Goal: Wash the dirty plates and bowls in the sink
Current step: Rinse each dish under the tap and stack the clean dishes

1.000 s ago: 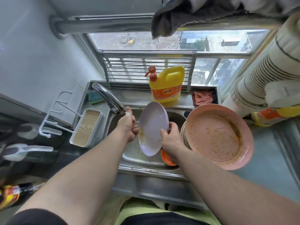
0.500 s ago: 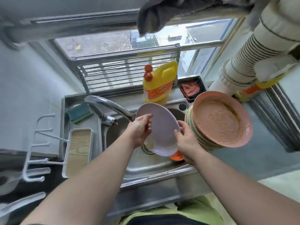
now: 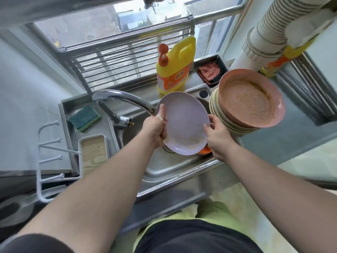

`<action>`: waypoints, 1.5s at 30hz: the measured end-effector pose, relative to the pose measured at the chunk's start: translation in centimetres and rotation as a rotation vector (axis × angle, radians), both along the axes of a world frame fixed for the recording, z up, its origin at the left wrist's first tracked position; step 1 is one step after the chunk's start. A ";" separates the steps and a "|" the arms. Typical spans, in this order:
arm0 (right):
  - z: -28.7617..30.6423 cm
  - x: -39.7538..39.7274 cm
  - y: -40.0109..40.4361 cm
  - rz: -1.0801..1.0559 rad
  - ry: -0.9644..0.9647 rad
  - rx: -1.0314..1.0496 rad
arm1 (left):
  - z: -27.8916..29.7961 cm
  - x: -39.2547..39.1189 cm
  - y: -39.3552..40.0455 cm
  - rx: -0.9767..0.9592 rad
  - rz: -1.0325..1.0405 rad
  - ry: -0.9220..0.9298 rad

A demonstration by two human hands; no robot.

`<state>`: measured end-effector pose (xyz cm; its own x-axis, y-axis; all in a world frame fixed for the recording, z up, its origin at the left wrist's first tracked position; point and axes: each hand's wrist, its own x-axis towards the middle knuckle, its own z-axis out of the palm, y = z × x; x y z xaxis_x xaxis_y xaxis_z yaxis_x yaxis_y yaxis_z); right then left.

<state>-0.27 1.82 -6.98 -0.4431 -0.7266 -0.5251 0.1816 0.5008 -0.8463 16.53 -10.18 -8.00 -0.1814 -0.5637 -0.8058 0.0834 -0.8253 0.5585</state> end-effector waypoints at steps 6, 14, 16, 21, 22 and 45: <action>-0.6 0.0 0.4 -0.008 -0.050 0.014 | 0.4 -0.6 0.7 -0.052 0.040 0.109; -0.5 -0.7 0.4 0.050 -0.084 0.032 | -0.5 -0.5 2.2 -0.027 -0.063 0.058; -0.6 -1.1 0.3 0.067 -0.095 0.040 | -0.7 -0.7 2.4 -0.063 -0.047 0.034; -0.9 -1.5 0.1 0.096 -0.130 0.057 | -0.8 -0.7 2.2 -0.033 0.037 -0.112; -1.1 -1.5 0.1 0.092 -0.137 0.069 | -0.9 -0.7 2.1 -0.008 0.078 -0.131; -1.1 -2.7 1.2 0.079 -0.255 0.298 | -1.5 -4.1 -0.8 0.164 0.239 -0.114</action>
<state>-2.97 3.04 -8.03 -0.2200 -0.5522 -0.8042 0.3182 0.7386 -0.5943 12.48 -10.96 -9.49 0.0372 -0.4399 -0.8973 0.2302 -0.8700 0.4360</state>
